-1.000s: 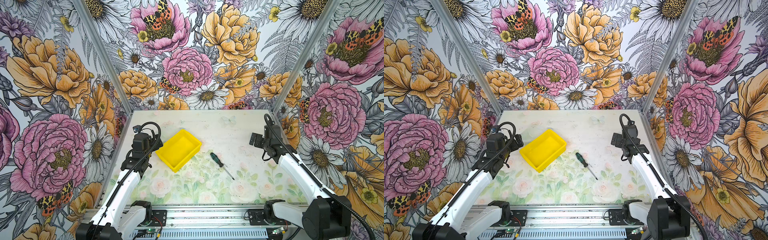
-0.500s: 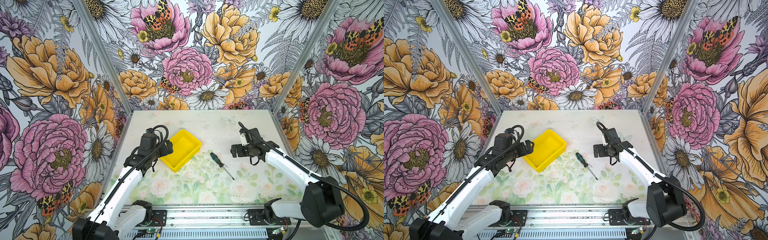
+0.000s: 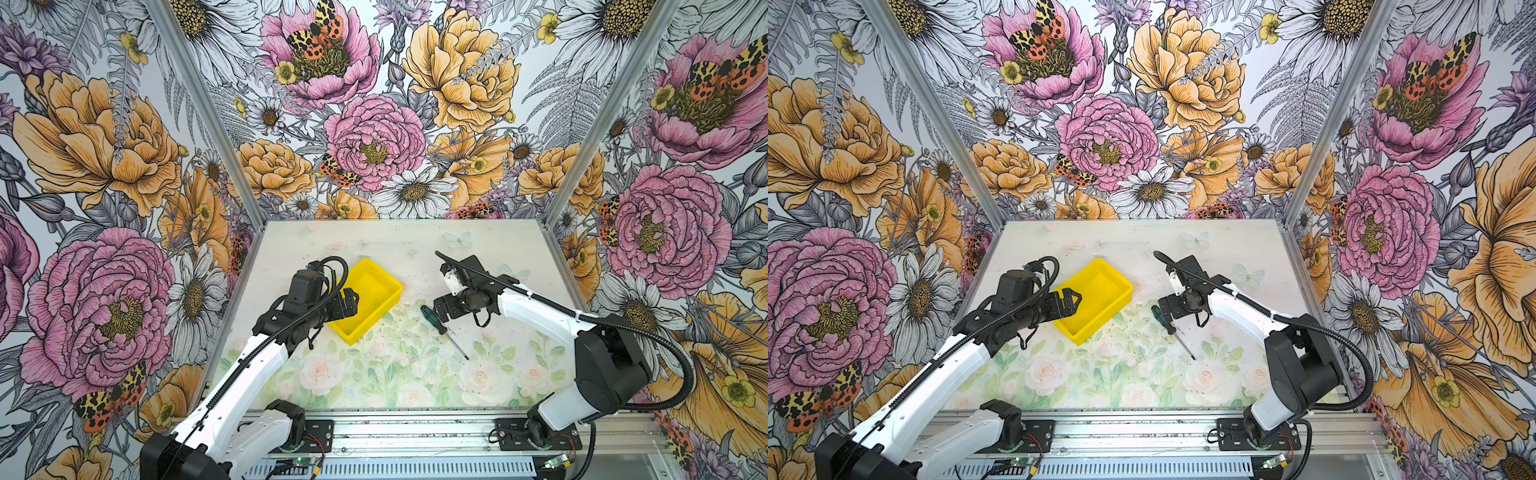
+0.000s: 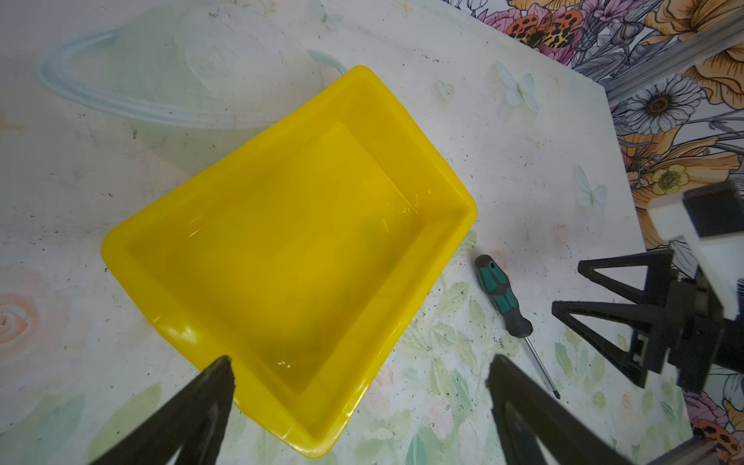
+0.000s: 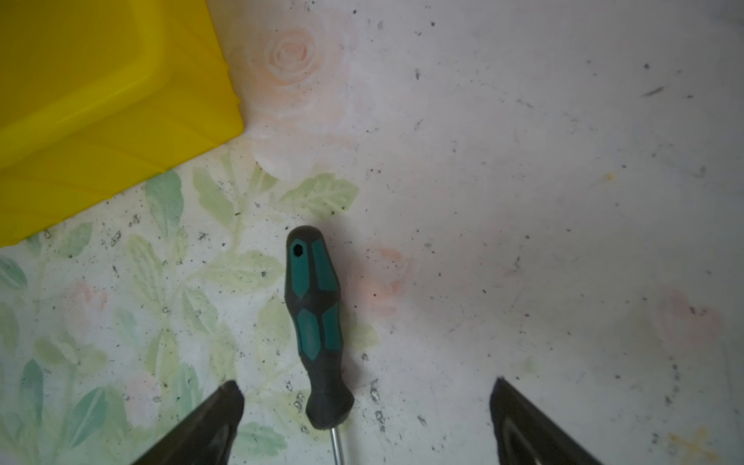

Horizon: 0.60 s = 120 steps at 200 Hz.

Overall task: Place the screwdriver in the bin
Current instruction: 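Lower the open right gripper over the green screwdriver handle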

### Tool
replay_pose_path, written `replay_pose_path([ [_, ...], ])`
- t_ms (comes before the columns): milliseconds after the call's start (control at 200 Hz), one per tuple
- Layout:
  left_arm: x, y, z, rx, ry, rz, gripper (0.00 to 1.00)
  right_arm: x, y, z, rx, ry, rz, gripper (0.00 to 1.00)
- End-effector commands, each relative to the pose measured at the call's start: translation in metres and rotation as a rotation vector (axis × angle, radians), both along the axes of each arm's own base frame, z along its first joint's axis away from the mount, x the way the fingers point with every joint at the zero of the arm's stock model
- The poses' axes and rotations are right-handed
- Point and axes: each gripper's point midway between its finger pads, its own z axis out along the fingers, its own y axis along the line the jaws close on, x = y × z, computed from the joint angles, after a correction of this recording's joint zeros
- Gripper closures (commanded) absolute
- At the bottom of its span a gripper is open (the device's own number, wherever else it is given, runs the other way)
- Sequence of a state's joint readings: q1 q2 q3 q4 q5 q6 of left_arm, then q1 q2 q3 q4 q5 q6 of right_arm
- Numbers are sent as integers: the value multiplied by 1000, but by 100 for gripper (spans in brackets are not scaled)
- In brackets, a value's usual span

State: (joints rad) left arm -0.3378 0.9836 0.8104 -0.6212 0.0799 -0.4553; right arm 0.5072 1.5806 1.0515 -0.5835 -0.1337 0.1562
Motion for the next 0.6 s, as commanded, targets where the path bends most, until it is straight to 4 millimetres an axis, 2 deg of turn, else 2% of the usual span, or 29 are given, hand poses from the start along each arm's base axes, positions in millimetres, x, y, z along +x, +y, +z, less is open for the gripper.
replay_pose_path([
  [0, -6, -2, 2, -27, -1, 0, 1, 5, 17, -2, 36, 5, 45, 5],
  [345, -10, 5, 2, -17, -19, 26, 1, 16, 34, -23, 1, 24, 53, 12],
  [595, -11, 9, 4, -26, -28, 43, 1, 9, 39, -41, -24, 57, 70, 26],
])
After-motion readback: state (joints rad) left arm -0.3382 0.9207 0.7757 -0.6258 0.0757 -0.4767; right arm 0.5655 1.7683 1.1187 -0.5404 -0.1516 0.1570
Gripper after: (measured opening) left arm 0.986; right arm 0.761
